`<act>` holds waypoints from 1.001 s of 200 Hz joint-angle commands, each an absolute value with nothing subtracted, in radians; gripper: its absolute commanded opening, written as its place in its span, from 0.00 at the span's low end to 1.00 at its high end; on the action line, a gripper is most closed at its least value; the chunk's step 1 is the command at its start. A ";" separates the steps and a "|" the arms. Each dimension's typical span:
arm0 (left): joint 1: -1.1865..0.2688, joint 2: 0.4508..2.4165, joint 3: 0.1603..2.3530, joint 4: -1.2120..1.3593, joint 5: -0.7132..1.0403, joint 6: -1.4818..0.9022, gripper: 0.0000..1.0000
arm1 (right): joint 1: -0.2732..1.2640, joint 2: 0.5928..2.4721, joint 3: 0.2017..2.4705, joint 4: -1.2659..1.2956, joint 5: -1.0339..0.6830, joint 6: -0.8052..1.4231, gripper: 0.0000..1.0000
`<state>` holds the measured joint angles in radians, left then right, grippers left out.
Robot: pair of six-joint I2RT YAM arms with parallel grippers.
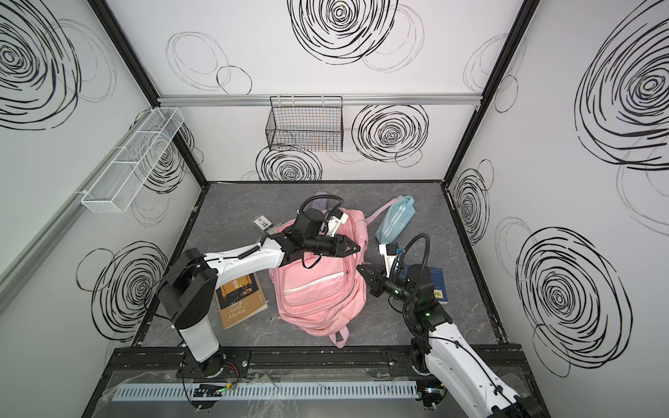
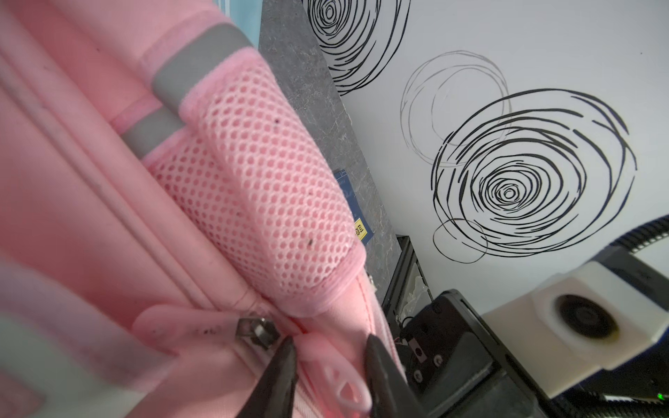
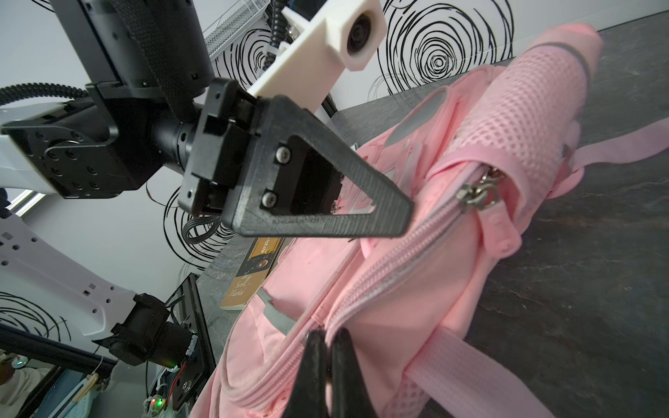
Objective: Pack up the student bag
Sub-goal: 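Grasp the zipper pull with the left gripper while the right moves alongside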
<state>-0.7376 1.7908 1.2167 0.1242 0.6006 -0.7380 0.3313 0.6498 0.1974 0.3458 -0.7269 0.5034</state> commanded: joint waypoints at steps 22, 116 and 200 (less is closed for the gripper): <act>-0.730 1.760 1.193 0.209 0.642 -0.774 0.13 | 0.345 0.608 0.256 0.421 -0.696 0.428 0.00; -0.719 1.735 1.189 0.225 0.644 -0.790 0.00 | 0.343 0.561 0.285 0.266 -0.477 0.398 0.58; -0.708 1.678 1.193 0.202 0.664 -0.783 0.00 | 0.226 0.530 0.295 0.269 -0.272 0.302 0.48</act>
